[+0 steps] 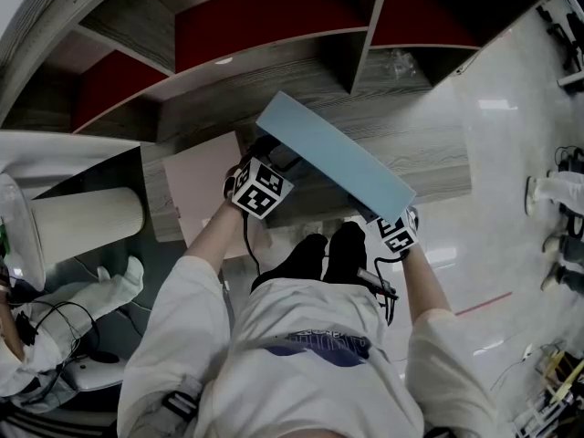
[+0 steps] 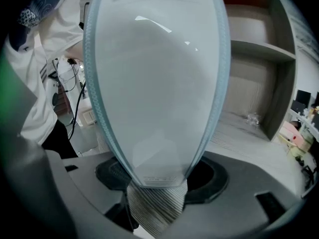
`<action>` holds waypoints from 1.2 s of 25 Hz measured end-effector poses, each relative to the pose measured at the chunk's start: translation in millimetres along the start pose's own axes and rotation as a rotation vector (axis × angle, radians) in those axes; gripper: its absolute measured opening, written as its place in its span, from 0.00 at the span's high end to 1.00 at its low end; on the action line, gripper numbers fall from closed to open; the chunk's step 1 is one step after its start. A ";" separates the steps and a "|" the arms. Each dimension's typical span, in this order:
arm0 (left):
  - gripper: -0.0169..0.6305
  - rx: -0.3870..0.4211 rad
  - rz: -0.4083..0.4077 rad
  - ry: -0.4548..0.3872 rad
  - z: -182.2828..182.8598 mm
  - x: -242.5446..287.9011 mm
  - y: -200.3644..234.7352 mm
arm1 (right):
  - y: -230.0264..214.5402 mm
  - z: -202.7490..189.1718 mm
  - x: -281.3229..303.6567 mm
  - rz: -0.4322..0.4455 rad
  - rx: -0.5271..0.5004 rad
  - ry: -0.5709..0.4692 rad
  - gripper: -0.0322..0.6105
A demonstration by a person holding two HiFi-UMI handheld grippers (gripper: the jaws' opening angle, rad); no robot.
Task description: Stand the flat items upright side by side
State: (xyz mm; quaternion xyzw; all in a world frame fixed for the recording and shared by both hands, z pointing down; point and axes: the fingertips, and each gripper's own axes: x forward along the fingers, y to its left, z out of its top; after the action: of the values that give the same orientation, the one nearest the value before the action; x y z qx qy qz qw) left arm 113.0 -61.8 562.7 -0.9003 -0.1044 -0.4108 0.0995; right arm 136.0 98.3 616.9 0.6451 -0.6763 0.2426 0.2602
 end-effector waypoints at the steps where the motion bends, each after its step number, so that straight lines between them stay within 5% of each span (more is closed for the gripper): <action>1: 0.60 0.003 0.002 0.001 -0.4 -0.1 0.2 | -0.4 -1.7 1.3 -0.004 -0.004 0.005 0.51; 21: 0.57 -0.067 0.078 0.027 -15.8 -10.7 7.6 | -0.8 6.6 -11.2 0.035 0.024 0.016 0.44; 26: 0.56 -0.110 0.082 -0.014 -11.9 -27.0 -19.9 | -2.7 19.6 -31.5 0.053 -0.010 0.005 0.43; 30: 0.56 -0.061 0.051 -0.039 4.6 -24.4 -50.2 | -5.0 33.1 -46.0 0.046 -0.036 -0.009 0.43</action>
State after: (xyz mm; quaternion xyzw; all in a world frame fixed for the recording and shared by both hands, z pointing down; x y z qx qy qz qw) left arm 87.1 -15.1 545.9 -0.9132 -0.0708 -0.3933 0.0804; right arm 141.2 110.4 561.5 0.6257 -0.6963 0.2334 0.2632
